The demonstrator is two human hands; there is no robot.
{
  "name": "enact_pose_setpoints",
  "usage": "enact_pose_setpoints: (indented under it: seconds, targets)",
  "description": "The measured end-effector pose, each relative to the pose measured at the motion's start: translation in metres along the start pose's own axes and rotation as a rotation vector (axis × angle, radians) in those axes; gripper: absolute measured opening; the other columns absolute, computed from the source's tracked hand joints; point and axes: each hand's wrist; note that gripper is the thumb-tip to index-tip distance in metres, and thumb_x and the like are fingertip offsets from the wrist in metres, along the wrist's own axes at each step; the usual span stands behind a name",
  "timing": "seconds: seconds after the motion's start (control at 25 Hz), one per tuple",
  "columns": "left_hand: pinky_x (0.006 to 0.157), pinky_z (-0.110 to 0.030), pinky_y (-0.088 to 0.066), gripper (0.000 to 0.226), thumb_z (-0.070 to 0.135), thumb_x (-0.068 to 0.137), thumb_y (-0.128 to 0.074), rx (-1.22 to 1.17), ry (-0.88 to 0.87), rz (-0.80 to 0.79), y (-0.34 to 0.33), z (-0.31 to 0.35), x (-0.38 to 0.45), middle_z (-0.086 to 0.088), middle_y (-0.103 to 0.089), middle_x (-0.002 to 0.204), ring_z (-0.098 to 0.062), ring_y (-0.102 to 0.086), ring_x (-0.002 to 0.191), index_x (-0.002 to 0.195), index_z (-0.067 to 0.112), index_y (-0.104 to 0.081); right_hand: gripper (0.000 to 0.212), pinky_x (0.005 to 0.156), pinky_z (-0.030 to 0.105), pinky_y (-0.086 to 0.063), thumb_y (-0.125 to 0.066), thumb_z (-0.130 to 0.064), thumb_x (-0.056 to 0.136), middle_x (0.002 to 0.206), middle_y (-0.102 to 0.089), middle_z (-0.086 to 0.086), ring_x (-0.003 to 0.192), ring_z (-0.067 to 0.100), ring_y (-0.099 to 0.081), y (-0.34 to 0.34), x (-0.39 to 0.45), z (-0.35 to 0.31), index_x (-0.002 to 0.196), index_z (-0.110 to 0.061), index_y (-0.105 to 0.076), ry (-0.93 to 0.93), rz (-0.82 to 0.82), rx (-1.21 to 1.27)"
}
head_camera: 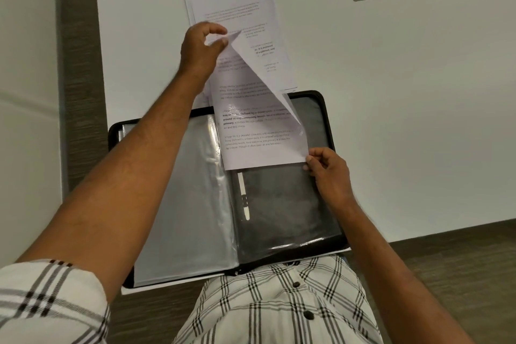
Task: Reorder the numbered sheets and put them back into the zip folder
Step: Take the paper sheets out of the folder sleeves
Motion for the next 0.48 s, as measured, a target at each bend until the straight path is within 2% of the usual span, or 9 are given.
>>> enact_pose_setpoints:
  seconds: [0.12,0.2,0.24,0.36,0.48]
  targets:
    - [0.085,-0.04,-0.061,0.033,0.023,0.092,-0.073,-0.086,0.285,-0.045,0.005,-0.023,-0.013,0.002,-0.058,0.127,-0.018,-0.063,0.112,0.121,0.03,-0.059,0.013,0.089,0.027,-0.06,-0.061,-0.024,0.106,0.101,-0.075,-0.009,0.089,0.004,-0.072,0.0,0.0,0.003,0.114,-0.02,-0.07,0.001,0.013,-0.019]
    - [0.077,-0.037,-0.063,0.039,0.02,0.094,-0.072,-0.149,0.406,-0.097,0.008,-0.031,-0.029,-0.003,-0.064,0.119,-0.019,-0.069,0.099,0.127,0.023,-0.053,0.012,0.086,0.024,-0.059,-0.061,-0.024,0.106,0.098,-0.075,-0.007,0.088,0.004,-0.071,0.0,-0.001,0.004,0.113,-0.021,-0.07,0.001,0.016,-0.014]
    - [0.075,-0.035,-0.063,0.037,0.018,0.094,-0.072,-0.177,0.444,-0.131,0.01,-0.035,-0.037,-0.007,-0.068,0.116,-0.019,-0.071,0.094,0.127,0.016,-0.055,0.011,0.085,0.023,-0.058,-0.061,-0.024,0.106,0.097,-0.075,-0.007,0.088,0.004,-0.071,0.0,-0.001,0.005,0.112,-0.021,-0.07,0.002,0.015,-0.009]
    - [0.073,-0.032,-0.063,0.023,0.013,0.095,-0.071,-0.176,0.458,-0.274,0.016,-0.043,-0.054,-0.013,-0.075,0.1,-0.023,-0.074,0.086,0.11,-0.004,-0.067,0.011,0.085,0.018,-0.057,-0.06,-0.023,0.106,0.1,-0.074,-0.009,0.089,-0.001,-0.07,0.001,-0.001,0.004,0.113,-0.022,-0.069,0.004,0.008,-0.013]
    - [0.063,-0.029,-0.062,0.013,0.013,0.095,-0.071,-0.192,0.388,-0.214,0.017,-0.038,-0.049,-0.006,-0.075,0.086,-0.017,-0.074,0.074,0.089,0.002,-0.068,0.015,0.086,0.018,-0.058,-0.062,-0.02,0.105,0.102,-0.075,-0.008,0.089,-0.001,-0.071,0.003,0.0,0.003,0.118,-0.019,-0.071,-0.002,-0.008,0.011]
Point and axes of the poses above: each hand's wrist, its own x-axis towards the middle knuckle, its own y-axis out of the back of the hand, z = x × y
